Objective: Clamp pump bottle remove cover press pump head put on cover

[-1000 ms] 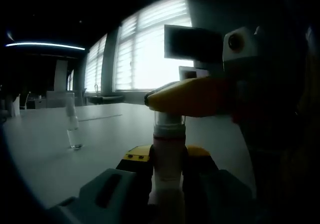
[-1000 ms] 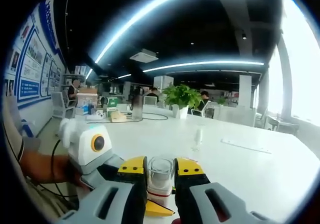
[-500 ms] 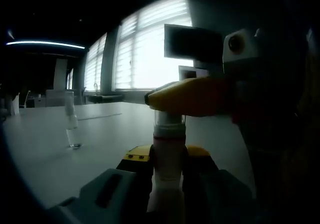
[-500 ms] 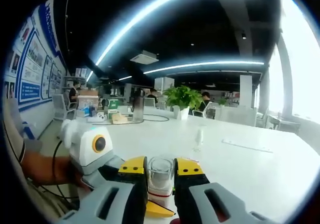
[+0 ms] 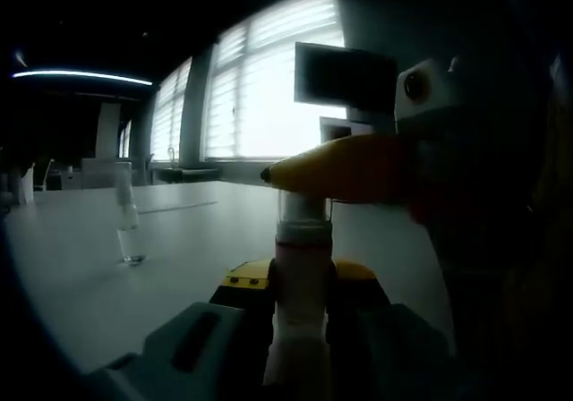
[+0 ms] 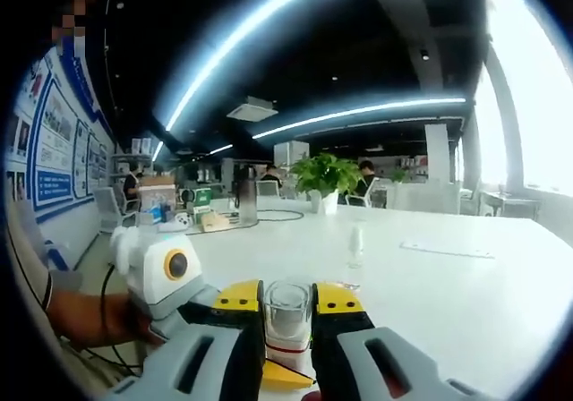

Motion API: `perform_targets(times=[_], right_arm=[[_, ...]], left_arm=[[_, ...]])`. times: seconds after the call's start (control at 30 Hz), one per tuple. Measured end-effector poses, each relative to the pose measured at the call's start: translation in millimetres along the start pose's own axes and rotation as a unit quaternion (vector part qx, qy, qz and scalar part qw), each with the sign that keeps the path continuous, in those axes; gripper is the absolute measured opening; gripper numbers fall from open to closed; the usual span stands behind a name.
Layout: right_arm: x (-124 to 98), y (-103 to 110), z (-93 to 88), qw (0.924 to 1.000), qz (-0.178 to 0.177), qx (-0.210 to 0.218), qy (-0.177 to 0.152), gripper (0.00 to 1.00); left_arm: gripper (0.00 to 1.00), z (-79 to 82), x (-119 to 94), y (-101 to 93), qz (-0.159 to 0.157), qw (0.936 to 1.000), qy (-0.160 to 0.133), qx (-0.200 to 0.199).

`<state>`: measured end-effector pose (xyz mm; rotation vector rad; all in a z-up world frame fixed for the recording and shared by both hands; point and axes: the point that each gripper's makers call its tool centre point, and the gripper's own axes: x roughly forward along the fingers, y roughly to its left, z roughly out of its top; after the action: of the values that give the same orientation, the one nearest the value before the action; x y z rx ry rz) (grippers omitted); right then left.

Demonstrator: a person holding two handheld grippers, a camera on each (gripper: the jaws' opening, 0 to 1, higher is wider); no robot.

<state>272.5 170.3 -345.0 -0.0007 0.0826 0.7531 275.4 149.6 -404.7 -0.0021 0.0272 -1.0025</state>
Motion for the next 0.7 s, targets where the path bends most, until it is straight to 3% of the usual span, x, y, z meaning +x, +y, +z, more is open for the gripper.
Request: perform_targets(times=[0.17, 0.3, 0.7], right_arm=[[0.2, -2.7, -0.3, 0.9996, -0.003, 0.027, 0.001, 0.14], [1.3, 0.9, 0.1, 1.0000, 0.002, 0.000, 0.008, 0.14], [0.9, -2.5, -0.3, 0.9992, 0.003, 0.040, 0.008, 0.13]], left_arm=[[0.12, 0.2, 0.2, -0.3, -0.001, 1.0000, 0.000, -0.005], [0.12, -0.1, 0.2, -0.8, 0.001, 1.0000, 0.000, -0.005], [0.12, 0.3, 0.3, -1.3, 0.001, 1.0000, 0.000, -0.008]])
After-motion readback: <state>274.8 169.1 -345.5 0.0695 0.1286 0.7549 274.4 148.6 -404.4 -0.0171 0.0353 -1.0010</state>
